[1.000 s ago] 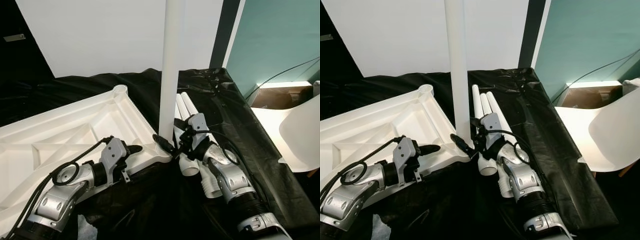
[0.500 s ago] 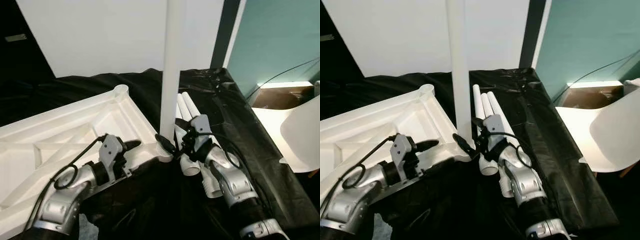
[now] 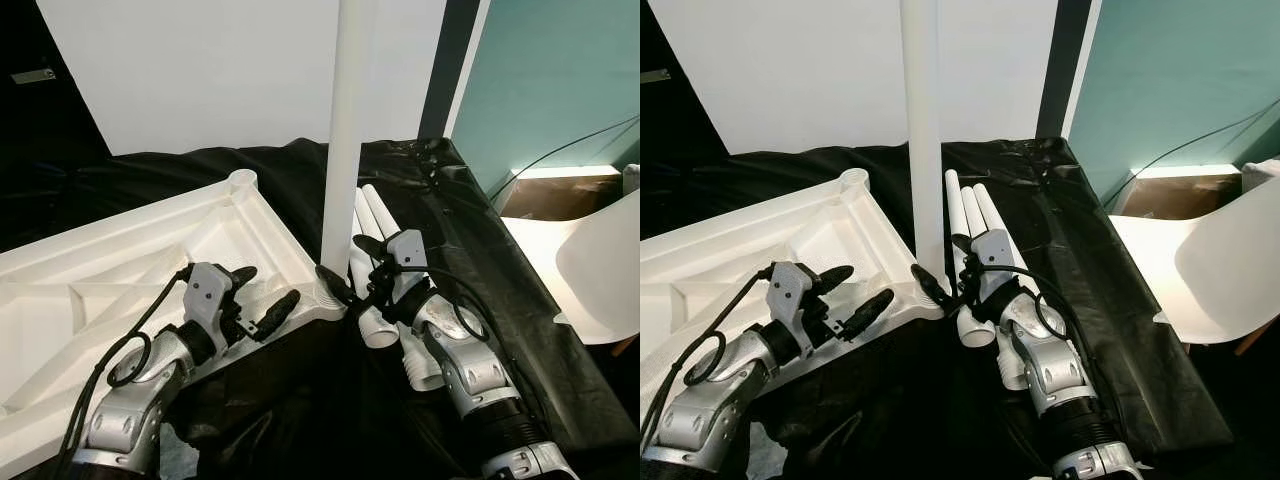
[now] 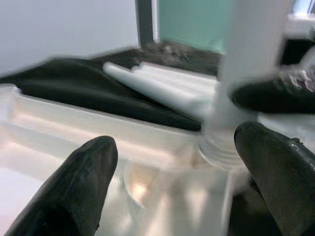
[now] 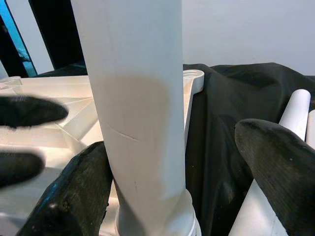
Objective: Building children table
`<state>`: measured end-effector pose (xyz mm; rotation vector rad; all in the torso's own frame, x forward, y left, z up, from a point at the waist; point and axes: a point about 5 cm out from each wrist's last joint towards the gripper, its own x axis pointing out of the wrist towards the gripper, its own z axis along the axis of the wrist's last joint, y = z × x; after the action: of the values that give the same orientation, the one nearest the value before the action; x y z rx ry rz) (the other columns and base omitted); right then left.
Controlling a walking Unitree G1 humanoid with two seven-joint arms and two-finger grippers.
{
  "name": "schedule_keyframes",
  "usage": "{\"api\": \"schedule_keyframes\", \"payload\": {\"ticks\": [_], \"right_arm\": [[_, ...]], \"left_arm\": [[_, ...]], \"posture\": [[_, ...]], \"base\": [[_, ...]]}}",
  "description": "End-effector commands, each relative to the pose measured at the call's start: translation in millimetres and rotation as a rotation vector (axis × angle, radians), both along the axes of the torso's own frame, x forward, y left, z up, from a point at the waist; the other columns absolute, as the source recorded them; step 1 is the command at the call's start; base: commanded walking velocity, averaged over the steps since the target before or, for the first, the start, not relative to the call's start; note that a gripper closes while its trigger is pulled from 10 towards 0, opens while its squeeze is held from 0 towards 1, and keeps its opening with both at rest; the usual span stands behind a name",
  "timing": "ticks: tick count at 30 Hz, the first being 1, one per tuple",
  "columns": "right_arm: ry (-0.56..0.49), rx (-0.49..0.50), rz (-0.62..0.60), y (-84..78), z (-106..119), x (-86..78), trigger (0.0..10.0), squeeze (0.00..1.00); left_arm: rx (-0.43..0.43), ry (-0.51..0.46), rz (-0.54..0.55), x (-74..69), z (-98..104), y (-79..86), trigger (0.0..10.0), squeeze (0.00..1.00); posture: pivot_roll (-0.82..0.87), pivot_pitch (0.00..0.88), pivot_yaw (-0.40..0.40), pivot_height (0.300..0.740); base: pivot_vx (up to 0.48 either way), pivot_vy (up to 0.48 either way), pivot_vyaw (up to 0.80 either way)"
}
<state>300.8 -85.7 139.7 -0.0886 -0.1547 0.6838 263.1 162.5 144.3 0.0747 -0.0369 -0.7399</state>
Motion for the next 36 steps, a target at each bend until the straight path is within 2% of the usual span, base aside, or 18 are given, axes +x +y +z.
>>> {"api": "schedule_keyframes", "payload": {"ticks": [1,5,7,11,12,14,19,22,24,28,33,36], "right_arm": [[-0.001,-0.001,-0.037,-6.9,1,-0.7,10.0,0.00],[0.001,0.002,-0.043,-7.7,1,-2.8,10.0,0.00],[0.001,0.002,-0.043,-7.7,1,-2.8,10.0,0.00],[0.001,-0.003,-0.038,-7.8,1,-3.0,10.0,0.00],[0.001,-0.003,-0.038,-7.8,1,-3.0,10.0,0.00],[-0.013,-0.015,-0.019,-6.5,2,-3.3,10.0,0.00],[-0.033,-0.018,-0.015,-6.0,5,-4.1,10.0,0.00],[-0.084,0.024,-0.129,-15.7,11,-4.0,10.0,0.00],[-0.098,0.037,-0.207,-23.5,11,-4.0,10.0,0.00],[-0.106,0.043,-0.250,-28.1,11,-4.7,10.0,0.00],[-0.124,0.060,-0.286,-32.1,14,-4.4,10.0,0.00],[-0.106,0.057,-0.261,-29.9,13,-3.7,10.0,0.00]], "left_arm": [[-0.011,-0.034,0.185,8.0,3,13.2,10.0,0.00],[-0.099,-0.066,0.399,13.2,12,30.5,10.0,0.00],[-0.099,-0.066,0.399,13.2,12,30.5,10.0,0.00],[-0.120,-0.074,0.519,14.2,14,43.1,10.0,0.00],[-0.120,-0.074,0.519,14.2,14,43.1,10.0,0.00],[-0.139,-0.089,0.607,14.2,15,52.1,10.0,0.00],[-0.149,-0.108,0.672,13.7,16,57.3,10.0,0.00],[-0.168,-0.118,0.767,8.5,14,64.0,10.0,0.00],[-0.156,-0.111,0.786,4.9,11,65.6,10.0,0.00],[-0.143,-0.106,0.780,2.5,8,63.3,10.0,0.00],[-0.135,-0.104,0.769,1.7,6,58.9,10.0,0.00],[-0.132,-0.105,0.766,2.3,6,57.1,10.0,0.00]], "posture": [[0.06,0.000,0.000,0.740],[0.06,0.000,0.000,0.740],[0.06,0.000,0.000,0.740],[0.06,0.000,0.006,0.740],[0.06,0.000,0.006,0.740],[0.07,0.000,0.007,0.740],[0.07,0.000,0.010,0.740],[0.07,0.000,0.012,0.740],[0.07,0.000,0.013,0.740],[0.07,0.000,0.014,0.740],[0.07,0.000,0.013,0.740],[0.07,0.000,0.013,0.740]], "base": [[0.000,0.000,0.00],[0.000,0.000,0.00],[0.000,0.000,0.00],[0.000,0.000,0.00],[0.000,0.000,0.00],[0.000,0.000,0.00],[0.000,0.000,0.00],[0.000,0.000,0.00],[0.000,0.000,0.00],[0.000,0.000,0.00],[0.000,0.000,0.00],[0.000,0.000,0.00]]}}
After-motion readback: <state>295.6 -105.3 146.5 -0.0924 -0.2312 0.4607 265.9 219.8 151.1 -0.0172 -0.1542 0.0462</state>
